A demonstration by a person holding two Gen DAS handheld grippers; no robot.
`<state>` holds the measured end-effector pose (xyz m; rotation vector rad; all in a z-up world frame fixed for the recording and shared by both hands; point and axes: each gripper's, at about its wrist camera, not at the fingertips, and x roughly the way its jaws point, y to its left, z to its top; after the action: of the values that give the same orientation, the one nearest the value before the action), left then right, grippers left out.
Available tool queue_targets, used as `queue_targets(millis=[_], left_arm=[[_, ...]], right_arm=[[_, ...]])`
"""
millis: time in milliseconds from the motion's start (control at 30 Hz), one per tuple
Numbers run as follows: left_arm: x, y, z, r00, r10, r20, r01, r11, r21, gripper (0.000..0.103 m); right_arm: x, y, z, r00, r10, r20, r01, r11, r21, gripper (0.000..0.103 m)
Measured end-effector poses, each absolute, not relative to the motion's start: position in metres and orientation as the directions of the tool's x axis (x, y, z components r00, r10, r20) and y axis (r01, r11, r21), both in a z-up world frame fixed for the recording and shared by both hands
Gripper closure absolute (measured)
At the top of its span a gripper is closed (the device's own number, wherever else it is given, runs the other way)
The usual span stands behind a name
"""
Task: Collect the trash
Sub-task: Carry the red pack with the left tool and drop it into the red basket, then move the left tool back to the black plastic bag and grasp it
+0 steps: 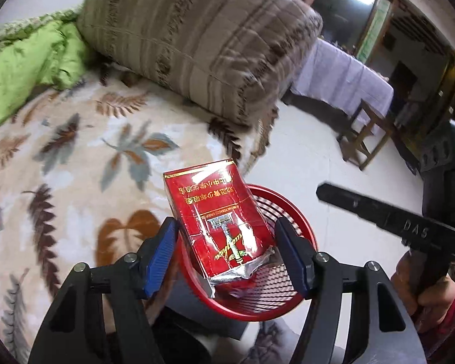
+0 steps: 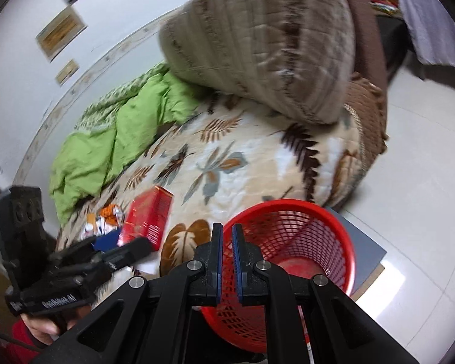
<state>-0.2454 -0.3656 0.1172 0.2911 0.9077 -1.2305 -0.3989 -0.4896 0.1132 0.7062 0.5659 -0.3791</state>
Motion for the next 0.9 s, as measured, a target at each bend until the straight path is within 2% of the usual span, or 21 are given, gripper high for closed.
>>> queue_targets(millis=[67, 267, 467, 667, 800, 900], left_arm=[[-0.25, -0.376, 0.111, 0.029, -0.66, -0.751, 0.902, 0.341, -0.265, 0.023], [-0.24, -0.36, 0.113, 0.072, -0.666, -0.743, 0.886, 0.385, -0.258, 0.023], [-0.21, -0.31, 0.12, 0.201, -0.66, -0.724, 0.827, 0.51, -0.236, 0.023], [-0.174, -0.234, 0.124, 0.342, -0.618, -0.708, 0.725, 0.653, -0.22, 0.023], [-0.154, -0.181, 0.119, 0.427, -0.563, -0.707, 0.646, 0.738, -0.196, 0.023], [-0.143, -0.142, 0.113, 0.49, -0.506, -0.71, 0.586, 0.794, -0.161, 0.023]], right_arm=[[-0.404, -0.494, 0.115, 0.779, -0.173, -0.603, 0.527, 0.701, 0.481, 0.096], [-0.404, -0.507, 0.115, 0.768, -0.2, -0.609, 0.558, 0.675, 0.482, 0.096], [-0.379, -0.492, 0.111, 0.792, -0.12, -0.599, 0.496, 0.699, 0.515, 0.096], [-0.316, -0.443, 0.114, 0.801, 0.029, -0.598, 0.353, 0.783, 0.511, 0.094], [-0.276, -0.405, 0.113, 0.793, 0.11, -0.6, 0.26, 0.829, 0.495, 0.074], [-0.246, -0.374, 0.109, 0.774, 0.165, -0.612, 0.194, 0.857, 0.477, 0.071]])
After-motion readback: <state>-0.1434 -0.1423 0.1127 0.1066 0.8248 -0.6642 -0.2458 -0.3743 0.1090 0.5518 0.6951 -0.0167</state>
